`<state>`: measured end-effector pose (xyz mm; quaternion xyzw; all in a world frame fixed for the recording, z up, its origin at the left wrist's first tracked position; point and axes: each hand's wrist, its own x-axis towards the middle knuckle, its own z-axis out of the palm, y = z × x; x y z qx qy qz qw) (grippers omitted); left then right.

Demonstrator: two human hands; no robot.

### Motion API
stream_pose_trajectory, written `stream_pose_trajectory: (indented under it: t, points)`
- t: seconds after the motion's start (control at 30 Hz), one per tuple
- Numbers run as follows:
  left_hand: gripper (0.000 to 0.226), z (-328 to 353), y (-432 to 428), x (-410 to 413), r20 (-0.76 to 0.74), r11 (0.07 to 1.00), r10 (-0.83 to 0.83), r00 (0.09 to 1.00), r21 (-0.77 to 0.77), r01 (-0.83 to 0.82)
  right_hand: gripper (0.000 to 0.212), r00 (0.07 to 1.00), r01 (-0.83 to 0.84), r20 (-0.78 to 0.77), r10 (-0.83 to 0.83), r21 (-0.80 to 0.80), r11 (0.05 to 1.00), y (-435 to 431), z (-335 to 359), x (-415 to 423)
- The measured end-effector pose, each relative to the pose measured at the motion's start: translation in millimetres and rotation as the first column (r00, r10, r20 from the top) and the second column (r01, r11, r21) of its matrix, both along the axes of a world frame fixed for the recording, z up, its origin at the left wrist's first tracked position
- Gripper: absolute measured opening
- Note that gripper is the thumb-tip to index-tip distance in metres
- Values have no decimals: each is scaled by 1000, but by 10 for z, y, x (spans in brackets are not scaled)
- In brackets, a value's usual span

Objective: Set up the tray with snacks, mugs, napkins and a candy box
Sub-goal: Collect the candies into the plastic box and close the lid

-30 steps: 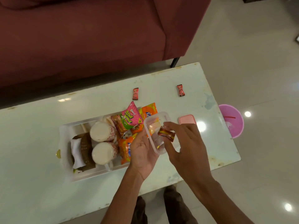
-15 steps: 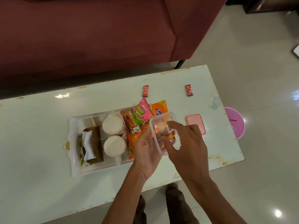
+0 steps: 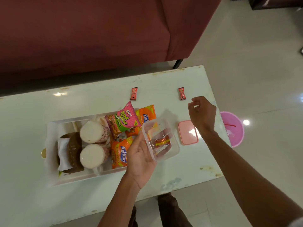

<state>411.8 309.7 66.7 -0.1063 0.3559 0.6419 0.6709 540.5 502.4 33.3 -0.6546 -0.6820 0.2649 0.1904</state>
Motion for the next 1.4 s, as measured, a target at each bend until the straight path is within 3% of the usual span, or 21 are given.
stream_pose_trajectory:
  t: [0.1, 0.27, 0.47, 0.57, 0.73, 0.9, 1.07, 1.17, 1.27, 1.4]
  points:
    - [59, -54, 124, 105, 12, 999, 33, 999, -31, -32, 28, 993, -66, 92, 73, -85, 994, 317, -352, -58]
    - [57, -248, 308, 210, 24, 997, 62, 998, -43, -61, 38, 931, -230, 275, 239, -67, 971, 647, -798, -189]
    - [54, -424, 460, 187, 40, 996, 84, 996, -45, -82, 28, 907, -310, 300, 295, 2, 951, 808, -1065, -281]
    - [55, -425, 473, 161, 50, 994, 100, 994, -45, -98, 27, 947, -265, 179, 266, -30, 964, 772, -957, -280]
    - [59, -371, 466, 93, 59, 993, 115, 992, -40, -113, 29, 968, -158, -204, 145, -49, 986, 380, -216, -251]
    - [55, -296, 419, 34, 75, 993, 116, 990, -18, -115, 19, 884, -321, -378, 274, -64, 945, -288, 611, -185]
    - [43, -166, 295, -6, 56, 995, 97, 994, -1, -97, 27, 848, -516, -118, 517, 38, 856, -738, 807, -300]
    - [42, -122, 173, -80, 52, 997, 83, 995, -5, -83, 35, 800, -600, 92, 593, 175, 781, -886, 829, -402]
    - [40, -97, 54, -181, 13, 997, 76, 997, 11, -76, 39, 748, -662, 251, 615, 199, 723, -982, 856, -481]
    - [40, -56, -78, -340, 48, 998, 56, 997, 30, -58, 33, 749, -659, 247, 615, 171, 733, -1140, 974, -641]
